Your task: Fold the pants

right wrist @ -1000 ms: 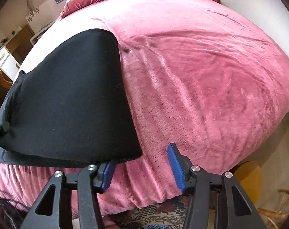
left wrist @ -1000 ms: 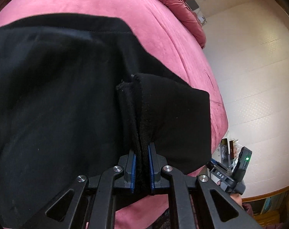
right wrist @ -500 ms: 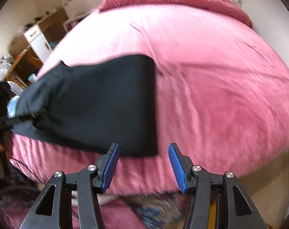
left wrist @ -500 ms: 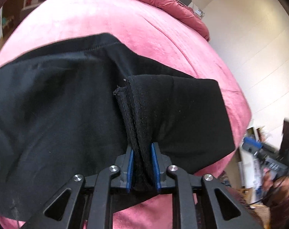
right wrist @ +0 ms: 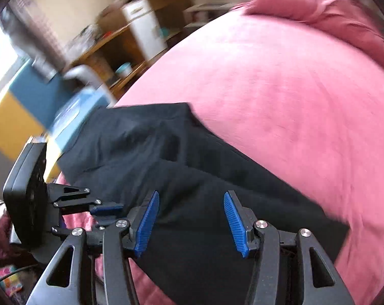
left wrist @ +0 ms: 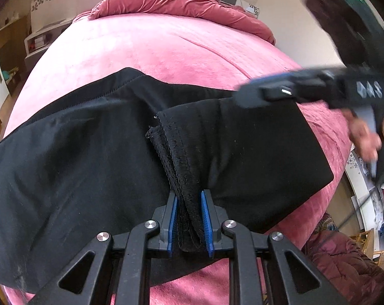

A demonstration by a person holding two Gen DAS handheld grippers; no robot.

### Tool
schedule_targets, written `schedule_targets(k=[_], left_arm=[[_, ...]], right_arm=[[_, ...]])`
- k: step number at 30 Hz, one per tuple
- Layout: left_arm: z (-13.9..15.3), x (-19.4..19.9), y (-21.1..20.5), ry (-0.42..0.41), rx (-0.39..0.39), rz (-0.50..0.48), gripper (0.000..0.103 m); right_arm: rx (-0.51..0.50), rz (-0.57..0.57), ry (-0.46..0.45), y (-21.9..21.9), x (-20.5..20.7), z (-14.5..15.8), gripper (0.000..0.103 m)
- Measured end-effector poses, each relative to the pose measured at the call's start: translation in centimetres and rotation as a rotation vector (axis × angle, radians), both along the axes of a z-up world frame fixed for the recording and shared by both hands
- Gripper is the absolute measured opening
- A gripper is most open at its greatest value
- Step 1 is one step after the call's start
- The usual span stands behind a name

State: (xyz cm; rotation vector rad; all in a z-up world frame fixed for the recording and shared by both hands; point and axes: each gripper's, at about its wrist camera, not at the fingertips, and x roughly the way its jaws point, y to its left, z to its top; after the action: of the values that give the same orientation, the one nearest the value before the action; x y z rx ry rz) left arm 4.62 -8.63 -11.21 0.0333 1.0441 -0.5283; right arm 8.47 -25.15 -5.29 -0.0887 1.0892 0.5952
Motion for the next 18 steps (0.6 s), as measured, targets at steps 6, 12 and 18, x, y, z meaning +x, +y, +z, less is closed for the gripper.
schedule_targets(k=[6,12,18], left_arm=[[-0.5,-1.1,0.9,0.004,-0.02,0.003,0.019],[-0.8,-1.5,1.3,0.005,-0.039,0.013,0.019],[0.2,-1.4,3.2,-0.032,-0.069,0.052,0.017]], right_arm=[[-0.09,0.189,0.086,3.9,3.1,-1.5,0.07],[-0.207,0.331,0.18,5.7,4.2,-5.4,0.067],[-0.208,0.364,0.143,6.0,3.6,-5.4,0.023]])
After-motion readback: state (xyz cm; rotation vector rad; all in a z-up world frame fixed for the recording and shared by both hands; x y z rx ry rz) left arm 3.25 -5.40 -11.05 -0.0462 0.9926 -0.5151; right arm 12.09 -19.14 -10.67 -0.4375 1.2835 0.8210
